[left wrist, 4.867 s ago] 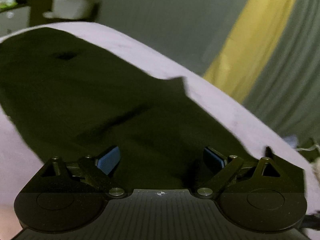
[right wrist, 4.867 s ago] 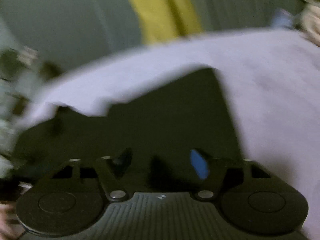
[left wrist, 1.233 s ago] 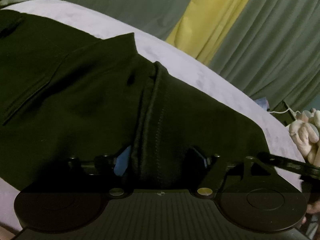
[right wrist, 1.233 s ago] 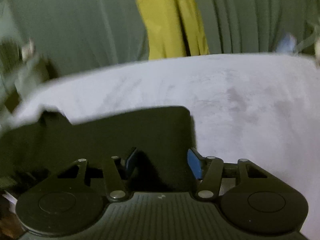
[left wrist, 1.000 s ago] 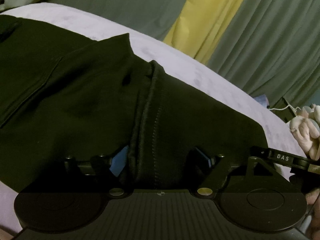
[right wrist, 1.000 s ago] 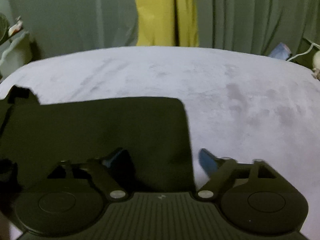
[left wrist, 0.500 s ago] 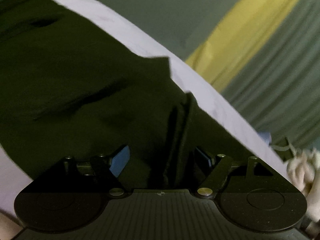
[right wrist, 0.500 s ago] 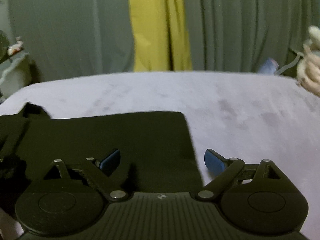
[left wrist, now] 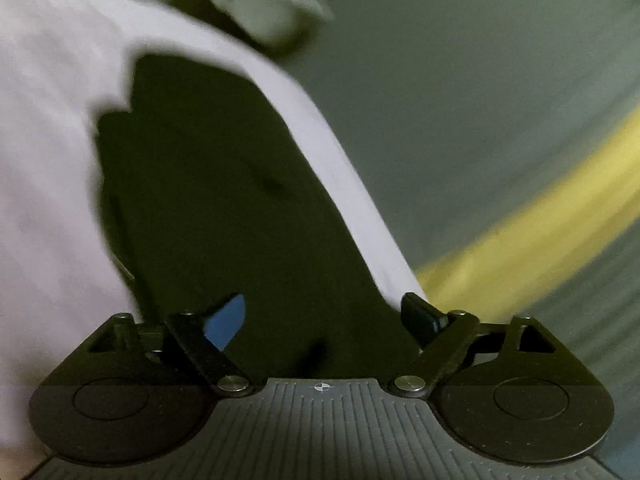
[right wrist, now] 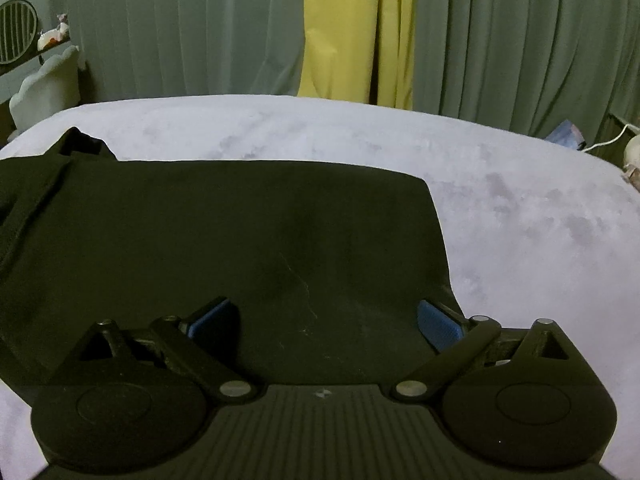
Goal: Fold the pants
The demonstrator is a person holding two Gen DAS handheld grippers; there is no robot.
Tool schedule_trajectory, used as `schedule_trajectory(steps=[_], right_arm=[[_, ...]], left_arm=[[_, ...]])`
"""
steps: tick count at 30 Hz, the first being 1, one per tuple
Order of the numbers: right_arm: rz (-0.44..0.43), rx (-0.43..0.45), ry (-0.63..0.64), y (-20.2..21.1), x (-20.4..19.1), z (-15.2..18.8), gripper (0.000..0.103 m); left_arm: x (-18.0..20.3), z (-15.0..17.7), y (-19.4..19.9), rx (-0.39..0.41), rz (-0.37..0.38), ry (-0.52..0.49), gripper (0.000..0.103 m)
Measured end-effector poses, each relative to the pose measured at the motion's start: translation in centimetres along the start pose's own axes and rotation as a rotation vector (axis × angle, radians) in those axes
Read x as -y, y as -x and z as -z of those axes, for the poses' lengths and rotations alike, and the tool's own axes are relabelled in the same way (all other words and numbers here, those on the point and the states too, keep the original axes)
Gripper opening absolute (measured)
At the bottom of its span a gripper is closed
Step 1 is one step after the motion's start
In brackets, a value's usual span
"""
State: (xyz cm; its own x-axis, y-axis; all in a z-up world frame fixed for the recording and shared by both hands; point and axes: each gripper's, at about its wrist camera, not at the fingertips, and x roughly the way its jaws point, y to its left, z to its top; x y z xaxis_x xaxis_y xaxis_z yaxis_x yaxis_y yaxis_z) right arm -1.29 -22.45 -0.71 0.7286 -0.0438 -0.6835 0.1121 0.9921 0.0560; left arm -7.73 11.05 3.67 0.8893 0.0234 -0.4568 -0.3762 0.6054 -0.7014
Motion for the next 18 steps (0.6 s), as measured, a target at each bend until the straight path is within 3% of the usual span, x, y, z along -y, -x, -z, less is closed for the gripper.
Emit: schedule_trajectory(steps=[3,6,12,14,18], right_arm=[[0.002,0.006,-0.01,-0.3,0.0,0.0,0.099],[0.0,0.017,-0.022,-0.5,0.2,0.2,0.099],[-0.006,0.036,-0.044,-0.8,0.4,0.3,0.099],[-0.012,0.038,-0.052,-0.8,0.5,0.2,0.099],[-0.012,0.041,-0.055,-0.9,0.5,0.2,0.099]], left_arm=[[-3.3,-2.2,0.9,0.072,-0.069,0.076,0.092],[-6.0,-3.3,0.6,0.082,-0.086,0.203,0.092],[-10.8,-3.7,-0.9,0.048,0.028,0.484,0.095],[-11.6,-4.1,-1.3,0.051,0.068,0.528,0.095],[-12.0,-4.2,-1.6,0.064,0.063,0.551,0.092]])
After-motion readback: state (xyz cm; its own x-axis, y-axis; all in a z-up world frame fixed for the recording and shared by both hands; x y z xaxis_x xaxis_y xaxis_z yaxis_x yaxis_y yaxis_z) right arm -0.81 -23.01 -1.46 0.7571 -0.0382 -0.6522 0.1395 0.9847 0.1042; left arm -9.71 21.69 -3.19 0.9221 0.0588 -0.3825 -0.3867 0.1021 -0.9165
